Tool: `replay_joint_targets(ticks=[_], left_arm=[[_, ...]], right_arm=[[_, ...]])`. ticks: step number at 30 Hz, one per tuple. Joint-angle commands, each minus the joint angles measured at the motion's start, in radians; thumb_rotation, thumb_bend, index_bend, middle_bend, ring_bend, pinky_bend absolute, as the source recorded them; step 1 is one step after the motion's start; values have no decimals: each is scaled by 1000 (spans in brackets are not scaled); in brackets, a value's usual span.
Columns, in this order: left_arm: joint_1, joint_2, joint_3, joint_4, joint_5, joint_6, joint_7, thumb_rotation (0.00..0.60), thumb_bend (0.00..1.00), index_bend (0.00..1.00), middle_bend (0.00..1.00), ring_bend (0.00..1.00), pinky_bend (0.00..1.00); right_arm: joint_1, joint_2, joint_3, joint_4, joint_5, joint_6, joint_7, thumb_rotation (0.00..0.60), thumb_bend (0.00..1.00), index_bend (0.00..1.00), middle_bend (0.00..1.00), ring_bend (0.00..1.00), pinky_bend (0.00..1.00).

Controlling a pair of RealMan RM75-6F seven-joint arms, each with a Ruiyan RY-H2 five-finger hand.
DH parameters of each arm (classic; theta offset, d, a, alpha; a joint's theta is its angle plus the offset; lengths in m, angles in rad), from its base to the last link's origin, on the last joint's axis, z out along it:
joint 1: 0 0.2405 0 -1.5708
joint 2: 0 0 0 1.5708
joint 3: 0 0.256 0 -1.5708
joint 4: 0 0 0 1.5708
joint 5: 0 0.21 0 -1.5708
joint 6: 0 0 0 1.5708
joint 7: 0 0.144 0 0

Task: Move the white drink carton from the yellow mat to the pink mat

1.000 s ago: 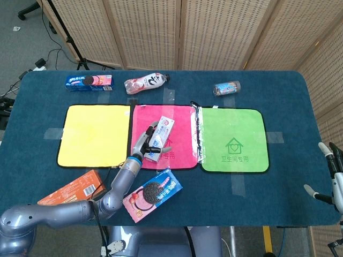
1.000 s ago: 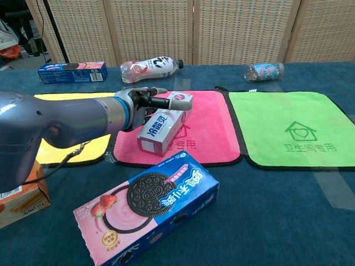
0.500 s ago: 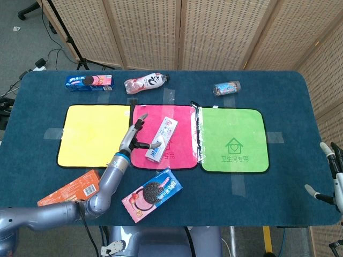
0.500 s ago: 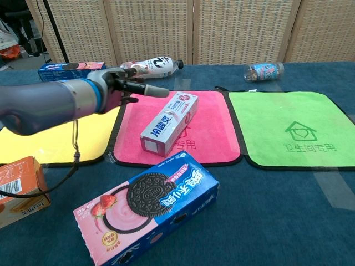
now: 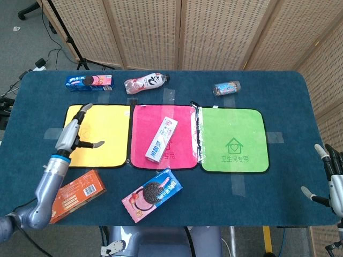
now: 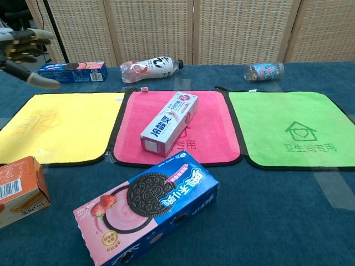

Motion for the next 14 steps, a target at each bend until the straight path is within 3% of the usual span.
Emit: replay_joint_targets(ticks=[1, 7, 14], left_arm=[[148, 100, 111, 54, 229, 178, -61, 600, 2, 0, 0, 0, 0], [274, 59, 188, 136, 378, 415, -42, 600, 0, 0, 0, 0, 0], [363, 115, 226, 75, 387, 505, 51, 600, 0, 0, 0, 0, 0]], right_arm=[[-3, -3, -4, -5, -9, 7, -12, 600, 0, 0, 0, 0, 0], [-7, -4, -7, -8, -17, 16, -19, 600, 0, 0, 0, 0, 0], [-10, -1, -8, -8, -22, 24, -13, 600, 0, 0, 0, 0, 0]])
